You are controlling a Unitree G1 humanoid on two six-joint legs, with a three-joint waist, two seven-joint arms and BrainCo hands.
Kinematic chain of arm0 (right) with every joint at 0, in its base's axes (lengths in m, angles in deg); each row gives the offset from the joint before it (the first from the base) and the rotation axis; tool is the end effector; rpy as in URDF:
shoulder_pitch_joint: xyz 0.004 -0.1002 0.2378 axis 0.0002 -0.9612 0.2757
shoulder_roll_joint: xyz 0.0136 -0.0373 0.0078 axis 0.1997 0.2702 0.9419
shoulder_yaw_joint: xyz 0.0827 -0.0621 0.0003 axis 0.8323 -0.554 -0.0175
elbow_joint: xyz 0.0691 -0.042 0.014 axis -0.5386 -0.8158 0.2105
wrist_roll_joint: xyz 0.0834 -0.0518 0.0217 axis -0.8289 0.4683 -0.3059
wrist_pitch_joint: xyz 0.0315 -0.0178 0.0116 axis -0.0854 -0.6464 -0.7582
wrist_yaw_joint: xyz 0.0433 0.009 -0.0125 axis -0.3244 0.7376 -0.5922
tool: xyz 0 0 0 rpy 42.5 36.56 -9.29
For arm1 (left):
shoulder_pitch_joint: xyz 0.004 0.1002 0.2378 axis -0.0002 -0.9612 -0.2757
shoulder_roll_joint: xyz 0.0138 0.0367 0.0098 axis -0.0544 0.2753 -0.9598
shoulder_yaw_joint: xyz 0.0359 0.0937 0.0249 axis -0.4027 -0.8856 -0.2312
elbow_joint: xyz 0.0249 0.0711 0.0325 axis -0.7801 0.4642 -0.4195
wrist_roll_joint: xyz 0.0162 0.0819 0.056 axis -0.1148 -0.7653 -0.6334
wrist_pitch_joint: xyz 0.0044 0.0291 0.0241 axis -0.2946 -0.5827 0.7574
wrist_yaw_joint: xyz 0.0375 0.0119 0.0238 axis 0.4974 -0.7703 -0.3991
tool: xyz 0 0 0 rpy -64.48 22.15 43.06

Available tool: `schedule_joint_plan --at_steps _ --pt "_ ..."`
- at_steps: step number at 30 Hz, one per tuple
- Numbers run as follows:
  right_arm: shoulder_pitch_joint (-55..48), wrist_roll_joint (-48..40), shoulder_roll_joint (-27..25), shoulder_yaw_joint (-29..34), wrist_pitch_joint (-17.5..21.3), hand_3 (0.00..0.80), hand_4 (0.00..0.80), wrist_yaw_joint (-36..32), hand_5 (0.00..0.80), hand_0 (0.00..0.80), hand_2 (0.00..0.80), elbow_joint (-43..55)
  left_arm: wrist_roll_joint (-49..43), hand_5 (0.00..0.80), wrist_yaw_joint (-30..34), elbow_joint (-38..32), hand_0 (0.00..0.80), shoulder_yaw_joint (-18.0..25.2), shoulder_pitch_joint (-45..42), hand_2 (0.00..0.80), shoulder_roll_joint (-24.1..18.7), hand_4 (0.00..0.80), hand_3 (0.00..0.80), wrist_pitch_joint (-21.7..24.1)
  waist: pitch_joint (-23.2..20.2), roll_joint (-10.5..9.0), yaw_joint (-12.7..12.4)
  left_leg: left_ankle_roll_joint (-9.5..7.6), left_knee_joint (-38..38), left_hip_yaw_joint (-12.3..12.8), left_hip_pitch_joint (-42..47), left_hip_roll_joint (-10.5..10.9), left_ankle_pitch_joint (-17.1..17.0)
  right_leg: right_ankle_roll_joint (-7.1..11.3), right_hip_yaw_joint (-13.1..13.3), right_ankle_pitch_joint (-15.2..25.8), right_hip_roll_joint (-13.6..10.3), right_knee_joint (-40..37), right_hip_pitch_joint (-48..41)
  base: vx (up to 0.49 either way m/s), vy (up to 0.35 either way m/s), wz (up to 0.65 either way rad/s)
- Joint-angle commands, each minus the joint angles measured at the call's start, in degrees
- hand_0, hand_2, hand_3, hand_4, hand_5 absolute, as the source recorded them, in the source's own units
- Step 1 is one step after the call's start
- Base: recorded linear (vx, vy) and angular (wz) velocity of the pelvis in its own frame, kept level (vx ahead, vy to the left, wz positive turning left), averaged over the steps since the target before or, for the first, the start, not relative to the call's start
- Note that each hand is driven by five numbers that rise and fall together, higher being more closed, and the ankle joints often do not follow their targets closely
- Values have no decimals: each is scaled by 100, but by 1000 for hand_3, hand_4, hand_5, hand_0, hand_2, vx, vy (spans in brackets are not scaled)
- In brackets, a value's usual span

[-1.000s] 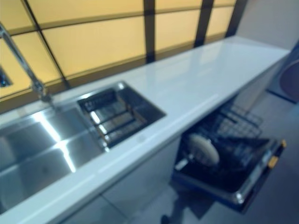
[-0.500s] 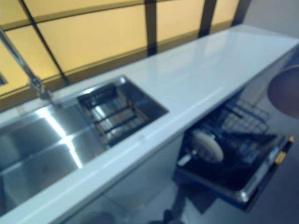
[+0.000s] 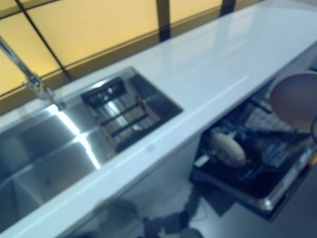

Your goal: Take plates into dishwasher

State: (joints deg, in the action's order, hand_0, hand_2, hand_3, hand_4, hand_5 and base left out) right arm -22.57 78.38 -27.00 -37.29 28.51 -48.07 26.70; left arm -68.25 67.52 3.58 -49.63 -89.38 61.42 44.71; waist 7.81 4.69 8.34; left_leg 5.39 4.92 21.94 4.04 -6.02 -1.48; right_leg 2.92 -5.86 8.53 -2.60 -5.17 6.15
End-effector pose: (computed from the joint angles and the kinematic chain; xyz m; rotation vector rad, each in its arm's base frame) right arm 0.2553 -0.3920 0.2850 -1.2566 0.6245 -0.5090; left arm 0.0676 0.2557 -0.1052 0.3521 1.3423 -0.1186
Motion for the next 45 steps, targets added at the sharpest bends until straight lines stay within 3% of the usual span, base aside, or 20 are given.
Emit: schedule_joint_plan --at_steps 1,18,30,45 --pt "315 322 123 92 -120 800 800 325 800 800 800 -127 -4 0 -80 -32 0 -116 349 0 -381 0 0 59 207 -380 -120 80 8 -246 228 -34 141 568 89 -163 -392 17 -138 0 0 0" --pt "352 991 492 39 -483 800 800 707 800 800 800 -489 130 0 23 -70 0 -171 369 0 -259 0 0 120 348 30 -140 116 8 -293 120 52 104 550 136 -191 -440 17 -42 -6 14 1" --pt "615 925 588 88 -924 800 800 1597 800 800 800 -683 251 0 -48 -94 0 -293 412 0 -159 0 0 254 512 272 -187 135 8 -371 -23 108 67 547 123 -173 -526 17 91 -6 2 1" --pt "666 502 767 203 -1035 800 800 1964 800 800 800 -482 337 0 -50 -130 0 -344 457 0 -100 0 0 204 657 395 -216 159 8 -405 -144 118 -10 523 79 -167 -568 17 159 -2 -1 1"
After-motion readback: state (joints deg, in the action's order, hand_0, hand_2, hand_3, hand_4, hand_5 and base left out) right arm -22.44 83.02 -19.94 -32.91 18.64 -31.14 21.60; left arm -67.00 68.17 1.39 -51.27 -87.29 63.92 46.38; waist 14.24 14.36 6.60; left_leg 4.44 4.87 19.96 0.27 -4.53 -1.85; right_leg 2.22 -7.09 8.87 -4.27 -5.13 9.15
